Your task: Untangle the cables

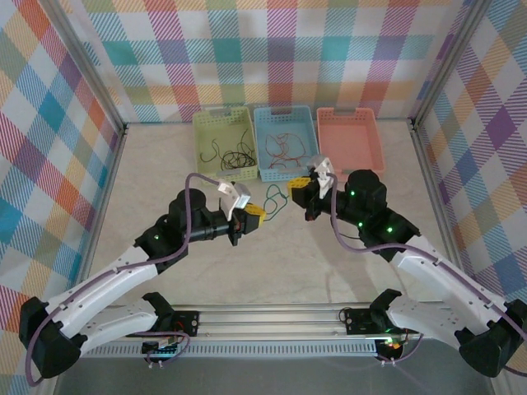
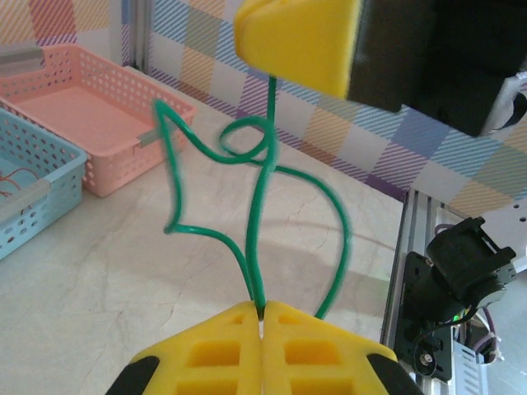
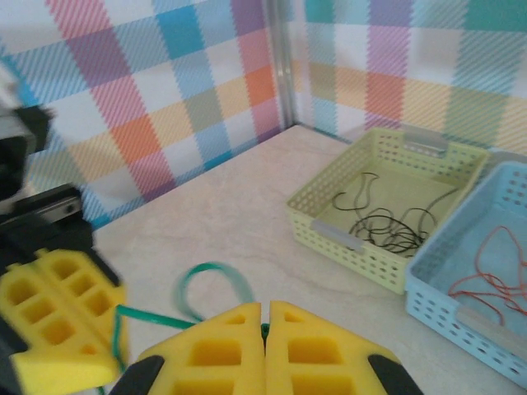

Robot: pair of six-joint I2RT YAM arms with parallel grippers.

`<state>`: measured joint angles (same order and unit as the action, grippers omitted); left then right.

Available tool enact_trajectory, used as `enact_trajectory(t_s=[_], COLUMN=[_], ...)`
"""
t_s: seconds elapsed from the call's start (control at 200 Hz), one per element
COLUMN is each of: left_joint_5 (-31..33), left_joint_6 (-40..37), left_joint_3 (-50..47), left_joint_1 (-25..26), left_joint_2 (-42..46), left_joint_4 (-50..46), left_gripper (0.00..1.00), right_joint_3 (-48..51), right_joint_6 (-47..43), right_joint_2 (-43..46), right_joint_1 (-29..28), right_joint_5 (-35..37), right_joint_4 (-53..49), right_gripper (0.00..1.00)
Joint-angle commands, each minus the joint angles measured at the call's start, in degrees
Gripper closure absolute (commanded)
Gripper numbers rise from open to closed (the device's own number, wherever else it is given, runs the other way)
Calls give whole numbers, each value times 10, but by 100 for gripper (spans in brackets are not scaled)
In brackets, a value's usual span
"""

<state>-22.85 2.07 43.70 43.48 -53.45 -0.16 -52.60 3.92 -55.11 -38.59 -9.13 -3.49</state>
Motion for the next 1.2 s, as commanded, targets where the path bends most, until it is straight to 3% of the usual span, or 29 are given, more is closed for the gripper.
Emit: enact_trajectory(t_s=[0.0, 0.35, 0.61, 0.8, 0.94, 1.195], left_joint_5=[7, 94, 307, 345, 427, 402], left_joint_6=[25, 69, 115, 121, 129, 129], left_joint_3=[-27, -58, -50, -45, -37, -60], left_joint_1=[9, 9, 8, 8, 8, 8], left_joint_2=[34, 123, 231, 291, 314, 329], left_joint_4=[-42, -72, -195, -227, -266, -232], left_gripper=[100, 100, 100, 100, 100, 100], right_joint_3=[-3, 5, 30, 47, 52, 60], right_joint_6=[42, 132, 182, 190, 198, 211], right_joint_2=[11, 5, 3, 1, 6, 3], right_joint_1=[37, 178, 289, 310, 331, 339], right_joint_5=[74, 99, 146, 153, 180, 158], right_joint_4=[22, 13, 9, 19, 6, 16], right_gripper=[100, 100, 100, 100, 100, 100])
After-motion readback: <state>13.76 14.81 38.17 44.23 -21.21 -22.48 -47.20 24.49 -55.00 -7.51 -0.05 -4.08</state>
